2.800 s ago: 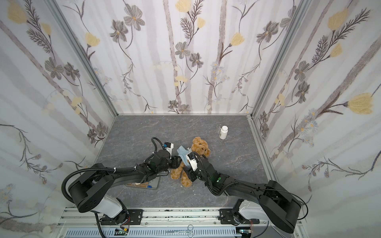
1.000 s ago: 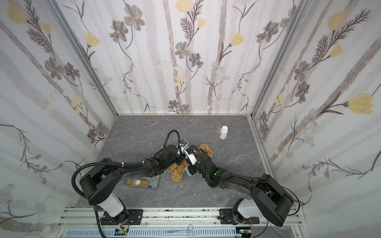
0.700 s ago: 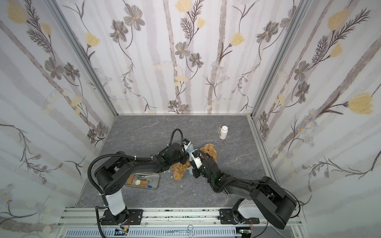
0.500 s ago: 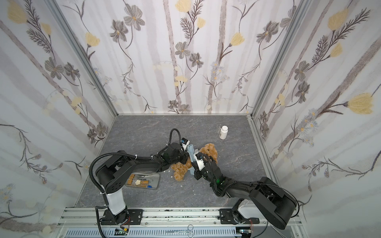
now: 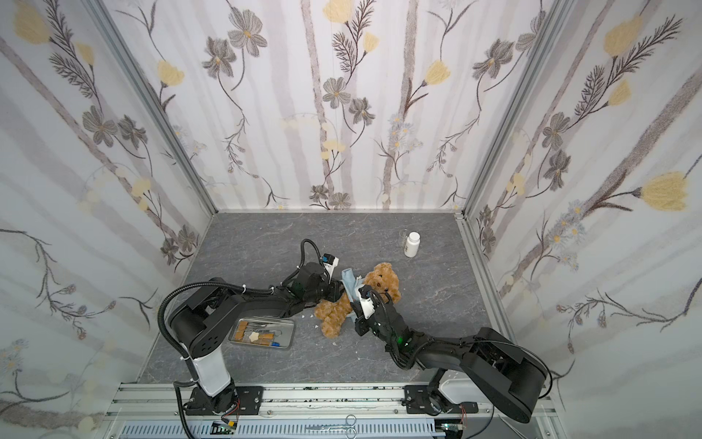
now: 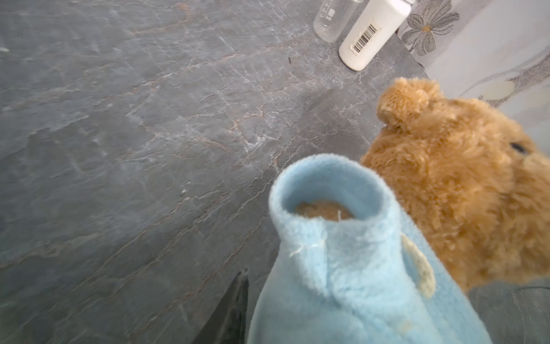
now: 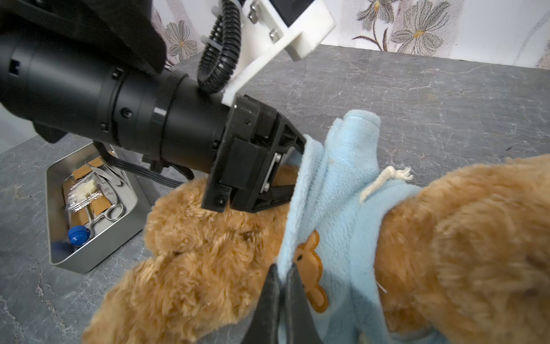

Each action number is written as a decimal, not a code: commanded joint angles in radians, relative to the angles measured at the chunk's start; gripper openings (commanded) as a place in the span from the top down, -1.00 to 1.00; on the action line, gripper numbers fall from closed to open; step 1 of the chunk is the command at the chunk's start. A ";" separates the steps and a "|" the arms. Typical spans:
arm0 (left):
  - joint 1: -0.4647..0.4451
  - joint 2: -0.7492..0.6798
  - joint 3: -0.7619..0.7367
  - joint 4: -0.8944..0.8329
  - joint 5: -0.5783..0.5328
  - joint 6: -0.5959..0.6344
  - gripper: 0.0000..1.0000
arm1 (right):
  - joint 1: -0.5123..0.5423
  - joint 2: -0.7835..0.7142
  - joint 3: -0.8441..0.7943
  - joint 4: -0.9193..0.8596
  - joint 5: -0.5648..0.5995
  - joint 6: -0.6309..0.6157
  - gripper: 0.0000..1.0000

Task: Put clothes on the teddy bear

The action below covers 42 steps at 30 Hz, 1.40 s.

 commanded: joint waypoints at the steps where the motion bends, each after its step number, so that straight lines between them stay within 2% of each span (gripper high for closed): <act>1: 0.008 -0.068 -0.060 -0.001 -0.111 -0.005 0.01 | -0.019 0.001 0.040 -0.125 -0.034 0.007 1.00; 5: 0.008 -0.194 -0.181 -0.007 -0.047 0.012 -0.27 | -0.042 -0.006 0.060 -0.177 -0.026 -0.030 1.00; 6: 0.009 -0.221 -0.205 -0.009 -0.023 0.019 -0.32 | -0.078 -0.012 0.062 -0.183 -0.028 -0.039 1.00; 10: 0.009 -0.291 -0.268 -0.024 0.086 0.070 -0.51 | -0.114 -0.016 0.088 -0.228 -0.046 -0.072 1.00; 14: 0.009 -0.355 -0.292 -0.024 0.196 0.146 -0.61 | -0.133 0.017 0.138 -0.271 -0.064 -0.104 1.00; 19: 0.023 -0.467 -0.297 -0.024 0.227 0.161 -0.66 | -0.139 0.026 0.140 -0.262 -0.087 -0.135 1.00; 25: 0.053 -0.581 -0.326 -0.071 0.086 0.080 -0.49 | -0.142 0.004 0.130 -0.245 -0.127 -0.164 1.00; 30: 0.052 -0.613 -0.346 -0.096 -0.028 0.085 -0.50 | -0.143 0.001 0.129 -0.242 -0.153 -0.173 1.00; 35: 0.054 -0.557 -0.287 -0.118 0.016 -0.007 -0.42 | -0.142 -0.001 0.142 -0.320 -0.130 -0.182 0.96; 37: 0.054 -0.523 -0.263 -0.147 0.009 -0.033 -0.36 | -0.142 -0.004 0.144 -0.344 -0.118 -0.159 0.92; 39: 0.060 -0.523 -0.239 -0.209 -0.053 -0.056 -0.26 | -0.142 -0.014 0.140 -0.359 -0.109 -0.135 0.83; 42: 0.077 -0.524 -0.199 -0.286 -0.036 -0.047 -0.13 | -0.142 -0.027 0.155 -0.413 -0.072 -0.094 0.56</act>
